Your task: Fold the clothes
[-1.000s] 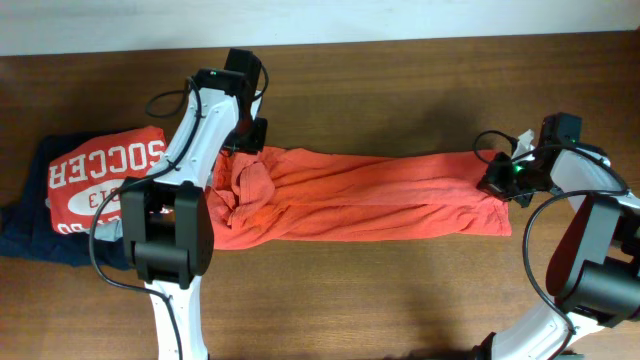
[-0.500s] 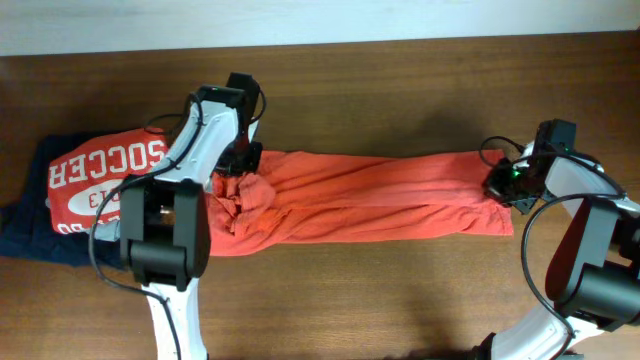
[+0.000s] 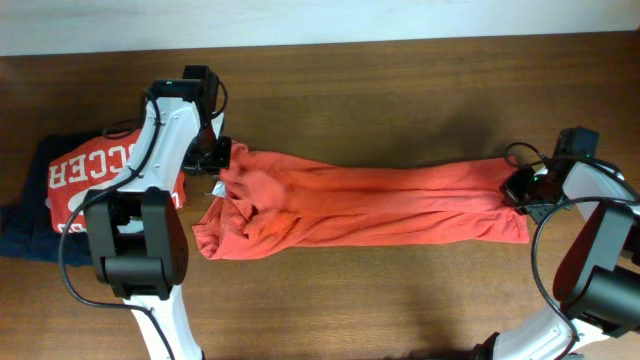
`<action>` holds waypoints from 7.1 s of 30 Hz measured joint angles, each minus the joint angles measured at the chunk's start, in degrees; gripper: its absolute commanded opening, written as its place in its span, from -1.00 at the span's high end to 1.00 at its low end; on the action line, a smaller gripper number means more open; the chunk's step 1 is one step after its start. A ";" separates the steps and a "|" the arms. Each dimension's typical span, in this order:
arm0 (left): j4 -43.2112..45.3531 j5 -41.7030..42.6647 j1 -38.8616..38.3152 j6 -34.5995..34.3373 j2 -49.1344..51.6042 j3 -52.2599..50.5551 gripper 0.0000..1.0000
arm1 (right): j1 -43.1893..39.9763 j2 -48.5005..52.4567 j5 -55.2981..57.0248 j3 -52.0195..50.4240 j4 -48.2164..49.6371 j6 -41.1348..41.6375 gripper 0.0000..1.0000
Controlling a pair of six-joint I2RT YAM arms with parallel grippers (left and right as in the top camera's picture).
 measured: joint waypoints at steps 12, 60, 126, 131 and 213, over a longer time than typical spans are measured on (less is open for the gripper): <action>0.02 2.29 0.81 -0.09 -2.25 -0.02 0.16 | -2.67 -0.39 -7.69 3.74 -6.19 -6.05 -0.38; -1.62 4.57 0.81 0.13 -11.02 0.09 -0.18 | -17.20 11.58 -16.83 15.78 -23.74 -28.30 0.92; -6.84 4.57 0.81 2.49 -11.23 24.26 -0.29 | 57.59 3.76 -29.88 9.68 -6.56 -19.43 0.91; -6.78 9.29 0.81 3.21 -11.23 24.26 -0.30 | 46.66 -8.41 -29.53 9.20 -9.29 -21.31 0.78; -12.48 32.17 -9.75 18.47 9.25 41.48 -0.18 | 30.16 -10.51 -0.52 24.02 -30.73 -16.35 0.47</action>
